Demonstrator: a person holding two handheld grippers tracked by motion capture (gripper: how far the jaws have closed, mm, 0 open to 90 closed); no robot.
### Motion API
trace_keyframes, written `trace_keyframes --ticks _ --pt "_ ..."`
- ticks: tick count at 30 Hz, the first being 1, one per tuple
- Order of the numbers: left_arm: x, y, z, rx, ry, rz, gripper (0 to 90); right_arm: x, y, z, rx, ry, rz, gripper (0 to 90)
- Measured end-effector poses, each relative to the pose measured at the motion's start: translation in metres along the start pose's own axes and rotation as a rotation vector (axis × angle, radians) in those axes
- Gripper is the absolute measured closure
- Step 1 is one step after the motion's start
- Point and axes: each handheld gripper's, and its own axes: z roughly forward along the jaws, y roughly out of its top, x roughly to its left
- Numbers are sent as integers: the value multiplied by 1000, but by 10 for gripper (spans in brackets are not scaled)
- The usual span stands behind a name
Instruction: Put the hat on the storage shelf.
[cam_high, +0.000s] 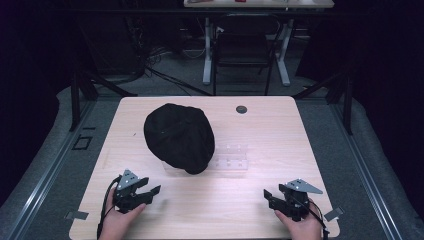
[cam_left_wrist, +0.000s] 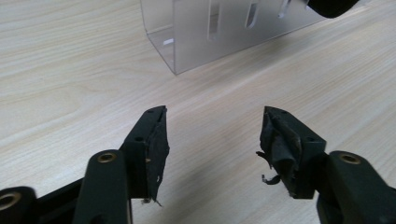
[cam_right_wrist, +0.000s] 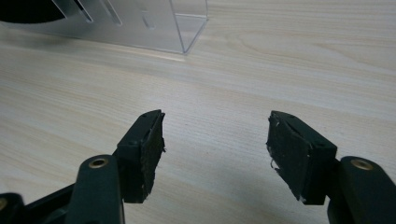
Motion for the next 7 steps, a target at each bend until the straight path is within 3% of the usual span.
trace_keyframes --ticks 4,7 --pt "0 0 1 -1 3 7 407 -4 0 -1 -5 25 43 356" --pt "-5 2 0 -18 44 43 400 -7 0 -3 -26 40 64 357"
